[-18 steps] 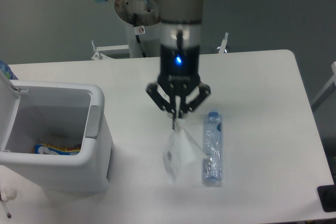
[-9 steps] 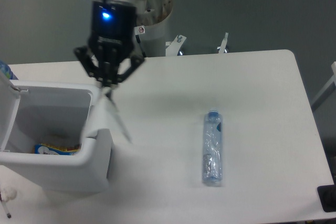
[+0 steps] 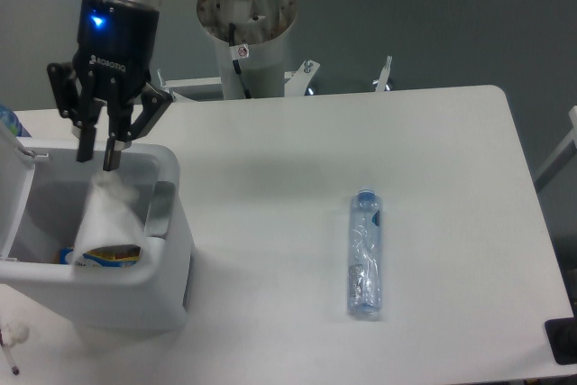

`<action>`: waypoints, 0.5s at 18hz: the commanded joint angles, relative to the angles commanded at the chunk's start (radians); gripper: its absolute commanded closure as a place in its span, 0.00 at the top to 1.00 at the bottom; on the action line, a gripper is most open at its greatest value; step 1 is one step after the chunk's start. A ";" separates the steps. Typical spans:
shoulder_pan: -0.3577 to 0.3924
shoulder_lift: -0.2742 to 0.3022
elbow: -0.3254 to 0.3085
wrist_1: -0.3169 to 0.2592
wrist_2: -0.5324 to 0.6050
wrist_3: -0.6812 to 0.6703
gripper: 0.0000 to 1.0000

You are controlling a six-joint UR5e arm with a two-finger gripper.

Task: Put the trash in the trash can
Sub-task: 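Open the gripper to drop the tissue into the bin, then move the gripper over the clear plastic water bottle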

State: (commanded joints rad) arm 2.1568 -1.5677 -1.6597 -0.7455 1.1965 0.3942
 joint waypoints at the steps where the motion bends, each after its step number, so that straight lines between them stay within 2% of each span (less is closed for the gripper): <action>1: 0.002 0.002 0.001 0.000 0.000 0.000 1.00; 4: 0.032 -0.008 0.002 0.002 0.002 -0.005 1.00; 6: 0.124 -0.011 -0.003 0.002 -0.002 -0.008 1.00; 9: 0.242 -0.063 -0.005 0.000 -0.002 -0.021 1.00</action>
State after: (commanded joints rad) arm 2.3988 -1.6305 -1.6644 -0.7455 1.1950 0.3728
